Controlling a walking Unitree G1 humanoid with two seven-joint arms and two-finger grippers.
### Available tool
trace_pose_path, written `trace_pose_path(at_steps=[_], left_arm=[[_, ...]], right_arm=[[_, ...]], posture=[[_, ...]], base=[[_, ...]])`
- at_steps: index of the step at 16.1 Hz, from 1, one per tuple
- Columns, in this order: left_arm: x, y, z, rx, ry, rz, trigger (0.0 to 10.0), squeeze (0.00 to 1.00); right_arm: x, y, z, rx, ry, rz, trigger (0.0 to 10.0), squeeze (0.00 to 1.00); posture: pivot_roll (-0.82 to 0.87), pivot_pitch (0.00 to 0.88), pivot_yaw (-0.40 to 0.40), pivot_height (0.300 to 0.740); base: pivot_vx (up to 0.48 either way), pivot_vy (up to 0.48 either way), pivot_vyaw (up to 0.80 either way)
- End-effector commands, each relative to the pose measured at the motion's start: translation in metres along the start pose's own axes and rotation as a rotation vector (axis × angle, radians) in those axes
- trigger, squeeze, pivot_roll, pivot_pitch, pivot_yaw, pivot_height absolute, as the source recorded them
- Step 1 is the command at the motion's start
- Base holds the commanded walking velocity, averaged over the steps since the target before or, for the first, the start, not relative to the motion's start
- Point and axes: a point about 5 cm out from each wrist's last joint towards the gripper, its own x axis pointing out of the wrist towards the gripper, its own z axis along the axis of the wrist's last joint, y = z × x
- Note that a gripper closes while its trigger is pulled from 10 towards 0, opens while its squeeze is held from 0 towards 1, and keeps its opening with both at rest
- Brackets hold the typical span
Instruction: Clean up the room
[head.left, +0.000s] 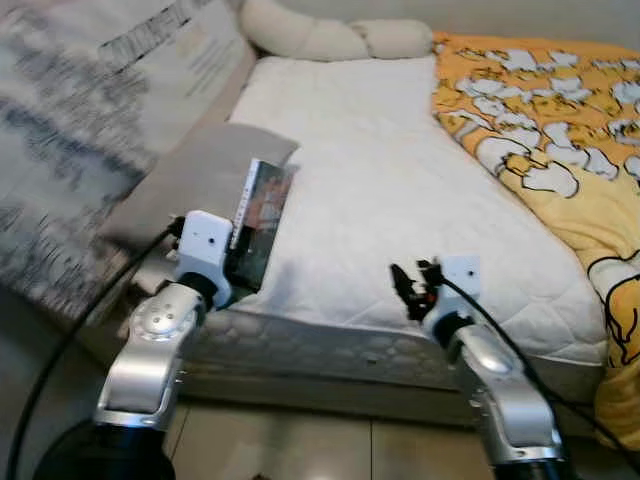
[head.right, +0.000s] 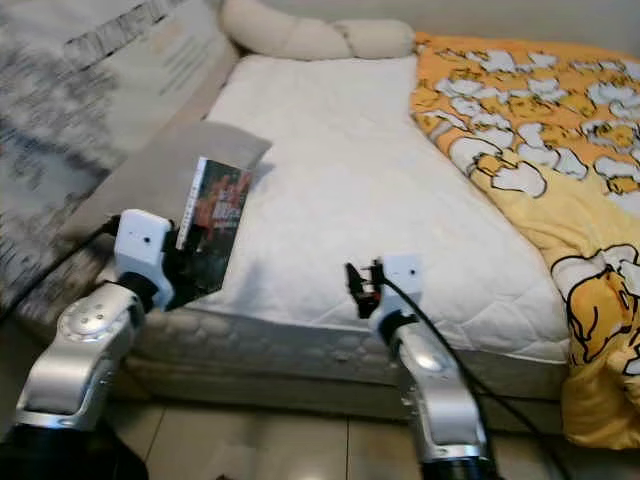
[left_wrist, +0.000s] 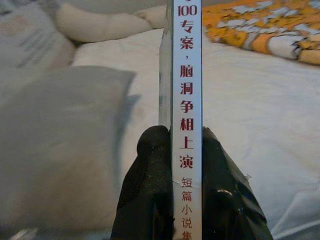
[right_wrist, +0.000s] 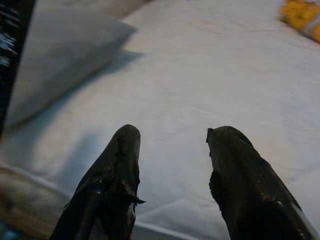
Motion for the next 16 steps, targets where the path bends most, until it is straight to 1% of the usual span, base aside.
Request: trace_pose_path(at_steps=[1,7,14,16], left_arm=[[0.0009,0.0008,0.0107,0.018,-0.041,-0.011,10.0,0.0],[0.0011,0.0003,0.0099,0.01,-0.036,-0.015,10.0,0.0],[0.001,-0.0039,0.0063,-0.011,-0.024,-0.034,10.0,0.0],[0.0012,-0.0041,0.0064,-0.01,-0.024,-0.038,10.0,0.0]], right_arm=[[0.0007,-0.0005,0.0036,0.005,-0.006,-0.004,10.0,0.0],[0.0017,-0.0012,0.0042,-0.003,-0.005,-0.002,10.0,0.0],[0.0022,-0.0023,0.0049,-0.024,-0.001,0.007,10.0,0.0],[0.0022,-0.0019,0.0044,-0.017,0.005,0.011,10.0,0.0]], posture=[[-0.01,0.0,0.038,0.74],[-0.01,0.0,0.036,0.74],[-0.01,0.0,0.031,0.74],[-0.01,0.0,0.033,0.74]], base=[[0.39,0.0,0.0],[0.39,0.0,0.0],[0.389,0.0,0.0],[0.39,0.0,0.0]])
